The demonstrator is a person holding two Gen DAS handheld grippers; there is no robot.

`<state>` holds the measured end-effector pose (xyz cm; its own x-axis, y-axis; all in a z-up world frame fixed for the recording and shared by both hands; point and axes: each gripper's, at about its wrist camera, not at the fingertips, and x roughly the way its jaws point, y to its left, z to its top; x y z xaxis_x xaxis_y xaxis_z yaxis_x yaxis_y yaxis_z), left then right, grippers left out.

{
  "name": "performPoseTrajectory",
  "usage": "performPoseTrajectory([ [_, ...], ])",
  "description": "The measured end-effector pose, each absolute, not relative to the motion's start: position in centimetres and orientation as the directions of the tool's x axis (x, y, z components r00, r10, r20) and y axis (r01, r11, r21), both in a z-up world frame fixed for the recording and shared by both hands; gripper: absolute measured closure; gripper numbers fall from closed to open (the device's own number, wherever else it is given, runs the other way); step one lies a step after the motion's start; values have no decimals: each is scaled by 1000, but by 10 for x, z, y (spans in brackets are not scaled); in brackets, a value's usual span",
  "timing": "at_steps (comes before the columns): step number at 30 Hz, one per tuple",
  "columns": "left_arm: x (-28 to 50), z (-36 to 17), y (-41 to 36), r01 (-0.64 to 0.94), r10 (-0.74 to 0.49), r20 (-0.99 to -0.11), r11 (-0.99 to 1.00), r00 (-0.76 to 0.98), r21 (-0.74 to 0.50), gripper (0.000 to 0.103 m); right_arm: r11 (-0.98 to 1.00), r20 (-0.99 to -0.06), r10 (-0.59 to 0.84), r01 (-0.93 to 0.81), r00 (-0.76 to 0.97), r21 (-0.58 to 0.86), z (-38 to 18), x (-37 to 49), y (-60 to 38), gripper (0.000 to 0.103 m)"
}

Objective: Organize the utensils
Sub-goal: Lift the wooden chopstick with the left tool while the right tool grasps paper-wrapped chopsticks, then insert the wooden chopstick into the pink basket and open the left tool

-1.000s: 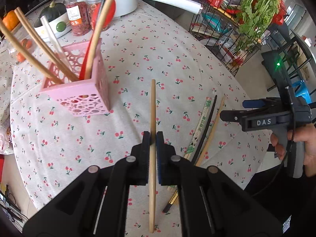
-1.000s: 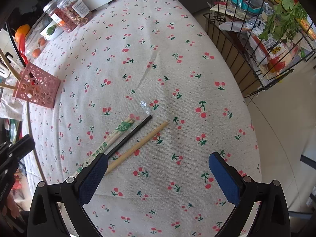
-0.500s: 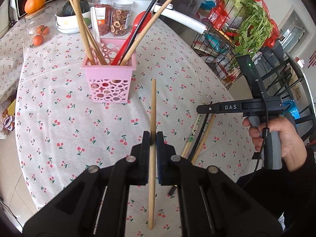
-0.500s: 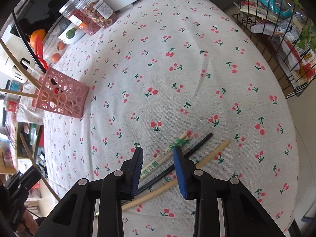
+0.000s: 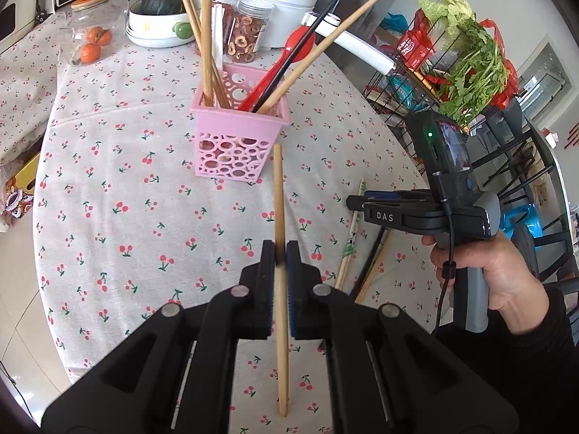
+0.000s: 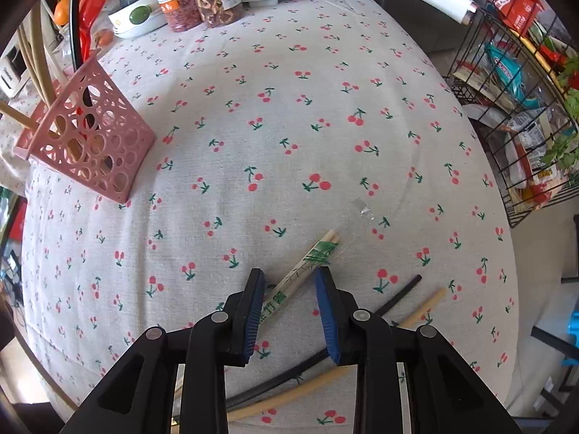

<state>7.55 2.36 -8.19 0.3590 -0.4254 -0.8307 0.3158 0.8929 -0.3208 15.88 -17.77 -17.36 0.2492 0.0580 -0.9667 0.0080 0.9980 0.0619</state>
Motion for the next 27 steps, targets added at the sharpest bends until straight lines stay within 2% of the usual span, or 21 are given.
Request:
performPoseTrajectory([
  [4,76,-82,28,305,-424,-827,896,368,-323,96,995,-951,100,-12,291,100,-173,165,-168,85],
  [7,74,-79,30,299,-421,-821,899,385,-321,96,974,-927,217,-11,307,224,-171,167,-170,93],
  [10,73,-73,36,296,-418,-809,902,413,-315,96,960,-905,271,-26,327,278,-166,168,-169,94],
  [18,62,-43,53,297,-389,-750,918,534,-264,96,952,-814,301,-106,497,287,-108,144,-169,97],
  [27,45,7,71,280,-358,-576,934,735,-223,96,949,-652,311,-194,692,247,-46,103,-174,98],
])
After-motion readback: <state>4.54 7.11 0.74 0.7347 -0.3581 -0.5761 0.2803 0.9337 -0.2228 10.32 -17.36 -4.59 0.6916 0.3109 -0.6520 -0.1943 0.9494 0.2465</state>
